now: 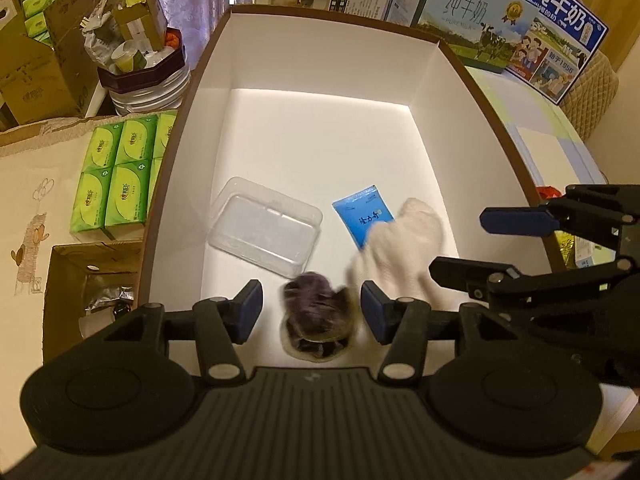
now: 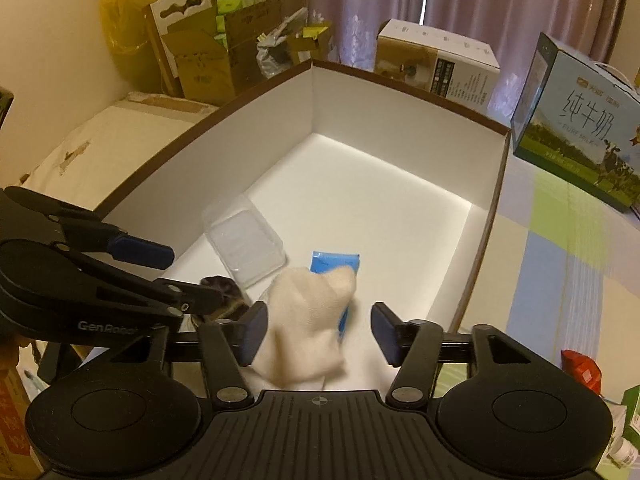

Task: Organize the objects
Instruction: 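Release the scrunchie with the left tool while the right tool drops the sock in the box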

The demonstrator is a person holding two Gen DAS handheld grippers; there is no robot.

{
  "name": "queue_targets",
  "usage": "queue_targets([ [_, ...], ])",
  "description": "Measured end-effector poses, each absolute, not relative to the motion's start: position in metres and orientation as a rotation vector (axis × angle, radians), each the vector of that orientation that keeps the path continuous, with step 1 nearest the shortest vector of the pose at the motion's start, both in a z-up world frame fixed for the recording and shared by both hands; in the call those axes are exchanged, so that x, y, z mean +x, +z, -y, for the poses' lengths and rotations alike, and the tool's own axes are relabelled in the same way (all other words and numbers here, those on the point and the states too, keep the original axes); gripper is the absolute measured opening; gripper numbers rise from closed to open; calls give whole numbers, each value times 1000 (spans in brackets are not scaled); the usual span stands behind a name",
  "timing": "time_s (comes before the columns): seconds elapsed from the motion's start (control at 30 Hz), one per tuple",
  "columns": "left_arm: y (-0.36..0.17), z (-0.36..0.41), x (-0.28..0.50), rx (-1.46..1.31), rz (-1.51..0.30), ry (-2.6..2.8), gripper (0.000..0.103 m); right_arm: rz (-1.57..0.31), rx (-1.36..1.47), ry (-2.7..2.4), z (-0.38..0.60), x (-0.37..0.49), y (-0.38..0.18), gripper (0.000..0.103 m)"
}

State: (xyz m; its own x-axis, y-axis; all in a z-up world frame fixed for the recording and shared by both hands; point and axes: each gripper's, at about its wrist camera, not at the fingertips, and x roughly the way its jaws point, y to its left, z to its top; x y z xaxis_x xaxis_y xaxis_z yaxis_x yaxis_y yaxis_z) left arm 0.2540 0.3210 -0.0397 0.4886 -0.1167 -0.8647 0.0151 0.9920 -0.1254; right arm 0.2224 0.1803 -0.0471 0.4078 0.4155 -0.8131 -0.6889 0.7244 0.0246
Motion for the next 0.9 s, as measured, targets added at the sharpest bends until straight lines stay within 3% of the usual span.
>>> queue_targets([
  [0.37, -29, -318, 243, -117, -1033, -76, 59, -892, -313, 712, -171, 215, -39, 59],
  [0.47, -25, -316, 238, -112, -1020, -66, 66, -887, -304, 708, -167, 212, -36, 60],
  [0.9, -5, -310, 218, -111, -975, -51, 73, -861, -236, 702, -148, 193, -21, 61],
])
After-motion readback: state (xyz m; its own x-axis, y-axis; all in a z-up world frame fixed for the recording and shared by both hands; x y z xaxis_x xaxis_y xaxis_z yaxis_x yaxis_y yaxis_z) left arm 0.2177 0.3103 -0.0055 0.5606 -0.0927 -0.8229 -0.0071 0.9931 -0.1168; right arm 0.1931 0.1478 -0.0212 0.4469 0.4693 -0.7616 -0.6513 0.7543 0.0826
